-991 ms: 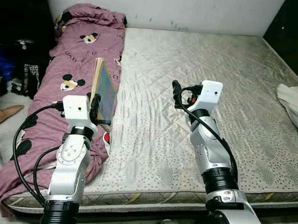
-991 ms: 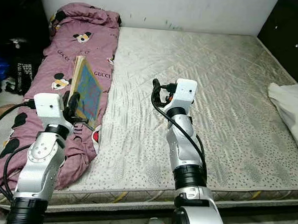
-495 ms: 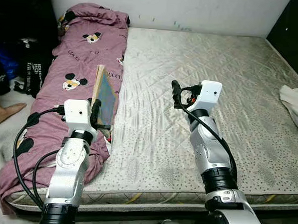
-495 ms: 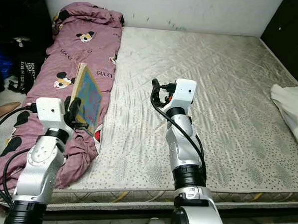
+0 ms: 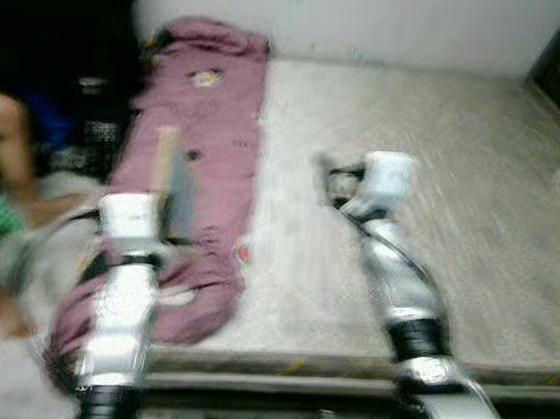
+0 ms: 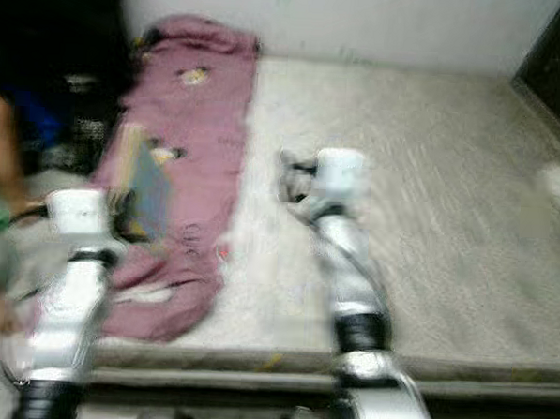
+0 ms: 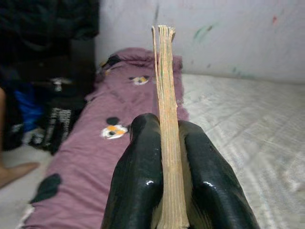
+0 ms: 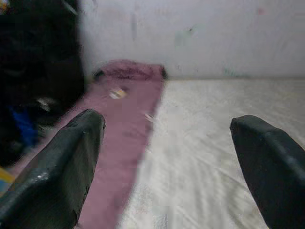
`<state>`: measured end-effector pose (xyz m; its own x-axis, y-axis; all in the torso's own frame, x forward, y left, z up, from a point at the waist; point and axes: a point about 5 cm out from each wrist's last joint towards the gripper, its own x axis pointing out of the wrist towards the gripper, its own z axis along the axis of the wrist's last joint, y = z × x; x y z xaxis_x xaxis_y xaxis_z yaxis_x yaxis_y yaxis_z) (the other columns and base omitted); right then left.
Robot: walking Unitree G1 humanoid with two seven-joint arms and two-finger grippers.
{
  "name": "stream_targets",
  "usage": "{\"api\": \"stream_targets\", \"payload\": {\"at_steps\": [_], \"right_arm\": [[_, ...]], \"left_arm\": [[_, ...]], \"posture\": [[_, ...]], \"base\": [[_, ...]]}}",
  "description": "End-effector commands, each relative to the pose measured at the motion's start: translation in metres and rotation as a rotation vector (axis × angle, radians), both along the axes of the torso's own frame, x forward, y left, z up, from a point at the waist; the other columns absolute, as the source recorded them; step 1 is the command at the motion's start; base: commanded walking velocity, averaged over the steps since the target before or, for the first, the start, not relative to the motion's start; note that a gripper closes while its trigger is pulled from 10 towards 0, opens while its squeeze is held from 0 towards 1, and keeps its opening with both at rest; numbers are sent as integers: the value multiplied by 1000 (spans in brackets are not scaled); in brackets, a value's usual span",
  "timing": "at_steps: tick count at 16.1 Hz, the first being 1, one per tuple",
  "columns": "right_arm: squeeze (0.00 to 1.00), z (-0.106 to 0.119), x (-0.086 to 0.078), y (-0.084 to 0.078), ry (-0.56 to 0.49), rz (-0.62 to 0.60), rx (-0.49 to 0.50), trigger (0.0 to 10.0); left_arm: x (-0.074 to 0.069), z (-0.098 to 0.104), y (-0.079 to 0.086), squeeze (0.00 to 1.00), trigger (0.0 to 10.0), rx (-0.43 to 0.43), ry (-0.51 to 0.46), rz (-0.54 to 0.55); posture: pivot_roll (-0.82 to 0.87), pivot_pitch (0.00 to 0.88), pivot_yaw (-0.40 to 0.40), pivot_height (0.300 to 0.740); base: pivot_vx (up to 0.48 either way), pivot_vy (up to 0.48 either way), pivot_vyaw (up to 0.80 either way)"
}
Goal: Clean up the room
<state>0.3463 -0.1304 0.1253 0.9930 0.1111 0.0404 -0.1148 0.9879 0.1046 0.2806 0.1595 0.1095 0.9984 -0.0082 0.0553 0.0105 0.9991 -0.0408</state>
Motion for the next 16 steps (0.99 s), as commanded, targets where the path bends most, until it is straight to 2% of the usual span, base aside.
{"api": "stream_targets", "payload": {"at_steps": [1,2,5,7,9,12,14,16], "right_arm": [[0,2,0,12,-11,30,12,10000],[0,-3,-1,11,3,30,-3,10000],[0,-10,-3,11,35,28,-23,10000],[0,-11,-3,11,46,38,-28,10000],[0,-13,-5,15,27,51,-105,10000],[0,-13,-9,27,-1,128,-98,10000],[0,-15,-10,28,31,144,-88,10000],[0,-15,-10,24,18,123,-88,10000]], "left_arm": [[2,11,6,0,10000,23,-69,19],[2,10,11,0,10000,33,-64,73],[2,9,9,0,10000,-11,-61,39],[1,9,12,0,10000,13,-79,37],[0,7,17,0,10000,28,-78,84],[2,5,16,0,10000,20,-52,78],[2,4,14,0,10000,19,-53,74],[1,4,13,0,10000,18,-49,79]], "posture": [[-42,0,-28,740],[-42,0,-27,740],[-42,0,-26,740],[-43,0,-24,740],[-43,0,-23,740],[-43,0,-23,740],[-45,0,-25,740],[-43,0,-27,740]], "base": [[0,480,0],[0,0,0],[0,0,0],[0,0,0],[0,0,0],[0,0,0],[0,0,0],[0,0,0]]}}
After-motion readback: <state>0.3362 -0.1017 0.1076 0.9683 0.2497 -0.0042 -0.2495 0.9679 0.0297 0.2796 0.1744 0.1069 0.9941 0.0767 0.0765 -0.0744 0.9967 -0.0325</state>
